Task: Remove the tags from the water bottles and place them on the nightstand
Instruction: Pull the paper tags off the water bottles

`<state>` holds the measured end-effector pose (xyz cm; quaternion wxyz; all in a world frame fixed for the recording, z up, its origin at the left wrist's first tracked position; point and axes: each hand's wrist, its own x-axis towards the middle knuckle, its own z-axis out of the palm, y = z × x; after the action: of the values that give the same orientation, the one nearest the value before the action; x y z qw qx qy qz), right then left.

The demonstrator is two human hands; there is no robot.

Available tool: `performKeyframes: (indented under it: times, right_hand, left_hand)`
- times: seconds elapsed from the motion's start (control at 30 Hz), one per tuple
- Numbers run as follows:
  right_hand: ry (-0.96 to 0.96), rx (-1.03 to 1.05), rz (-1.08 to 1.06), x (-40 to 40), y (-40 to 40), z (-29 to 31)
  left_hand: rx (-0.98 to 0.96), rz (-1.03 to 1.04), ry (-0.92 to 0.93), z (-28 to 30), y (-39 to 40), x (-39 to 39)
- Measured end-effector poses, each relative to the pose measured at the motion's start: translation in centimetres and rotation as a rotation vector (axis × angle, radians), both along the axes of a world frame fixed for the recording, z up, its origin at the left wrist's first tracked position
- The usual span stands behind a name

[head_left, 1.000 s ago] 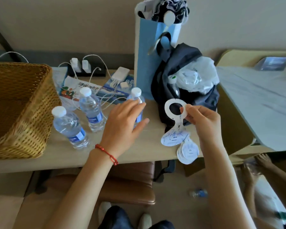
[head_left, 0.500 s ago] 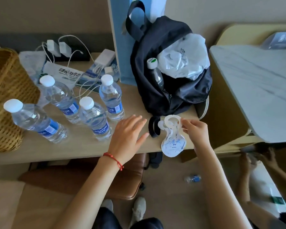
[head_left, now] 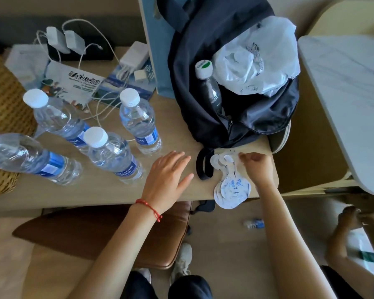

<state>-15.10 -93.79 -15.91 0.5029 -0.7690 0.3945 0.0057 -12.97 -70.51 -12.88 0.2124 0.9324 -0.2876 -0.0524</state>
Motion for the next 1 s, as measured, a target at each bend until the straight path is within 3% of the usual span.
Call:
performKeyframes:
  times: [0.47,1.0]
  right_hand:
    - [-0.117,-0.202,0.12,-2.0,2.5,1.8]
    - [-0.436,-0.454,0.372,-5.9,15.5,7.4]
  left_hand:
    - [-0.021,0.02,-0.05,0.6,1.1,-1.2]
    - [-0.102,0.097,-0.227,3.4,9.9,-5.8]
